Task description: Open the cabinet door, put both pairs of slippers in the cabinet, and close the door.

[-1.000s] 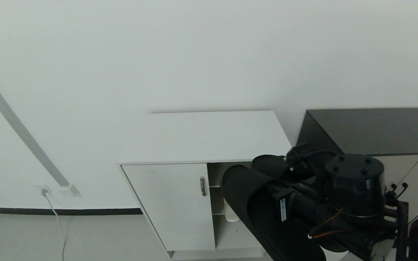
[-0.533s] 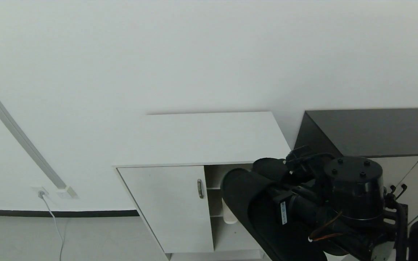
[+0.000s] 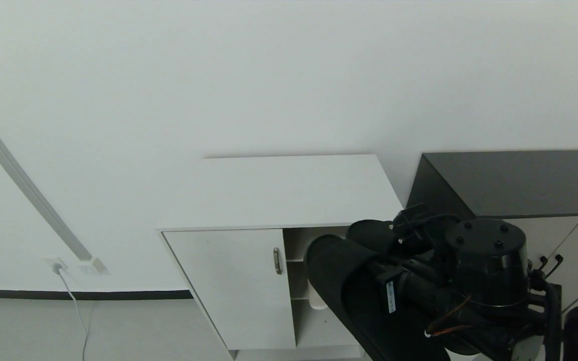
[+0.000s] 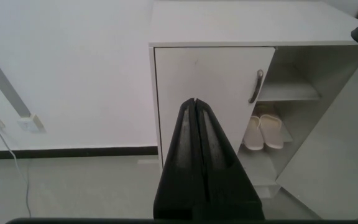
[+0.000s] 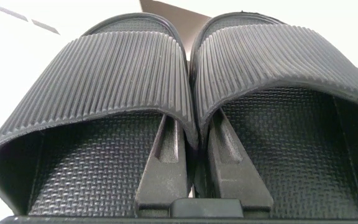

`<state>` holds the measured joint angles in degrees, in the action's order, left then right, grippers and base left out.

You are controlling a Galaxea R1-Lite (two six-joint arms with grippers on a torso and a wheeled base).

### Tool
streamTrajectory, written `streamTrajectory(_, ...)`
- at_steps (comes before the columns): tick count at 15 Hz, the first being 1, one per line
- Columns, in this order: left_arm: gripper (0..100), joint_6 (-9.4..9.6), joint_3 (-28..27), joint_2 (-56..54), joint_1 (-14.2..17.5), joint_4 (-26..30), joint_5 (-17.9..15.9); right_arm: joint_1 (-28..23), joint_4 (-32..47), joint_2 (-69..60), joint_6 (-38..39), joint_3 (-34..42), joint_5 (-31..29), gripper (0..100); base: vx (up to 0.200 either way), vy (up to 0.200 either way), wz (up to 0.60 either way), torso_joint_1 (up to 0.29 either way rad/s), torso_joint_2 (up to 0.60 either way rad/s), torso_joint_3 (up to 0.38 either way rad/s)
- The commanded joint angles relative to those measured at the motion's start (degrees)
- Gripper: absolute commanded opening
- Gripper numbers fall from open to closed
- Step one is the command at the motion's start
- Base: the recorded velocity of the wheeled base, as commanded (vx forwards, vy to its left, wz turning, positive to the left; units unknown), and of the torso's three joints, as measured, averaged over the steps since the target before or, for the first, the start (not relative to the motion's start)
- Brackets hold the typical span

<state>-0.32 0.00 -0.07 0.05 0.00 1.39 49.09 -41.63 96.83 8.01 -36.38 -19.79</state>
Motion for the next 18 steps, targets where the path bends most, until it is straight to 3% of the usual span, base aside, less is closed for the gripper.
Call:
streamTrajectory(1, 0, 0.05, 0.0, 0.1, 0.0, 0.0, 0.0, 0.1, -0.1, 0.6, 0.0, 0.0, 0.0, 0, 0.000, 0.000, 0.00, 0.000, 0.00, 0.000)
streamTrajectory(10, 0, 0.05, 0.0, 0.1, 0.0, 0.0, 0.0, 0.0, -0.1, 0.5, 0.0, 0.4, 0.0, 0, 0.000, 0.000, 0.00, -0.132, 0.30, 0.165)
streamTrajectory(18, 0, 0.14, 0.0, 0.1, 0.0, 0.0, 0.0, 0.0, -2.1, 1.8, -0.1, 2.1, -0.1, 0, 0.000, 0.000, 0.00, -0.207, 0.49, 0.278)
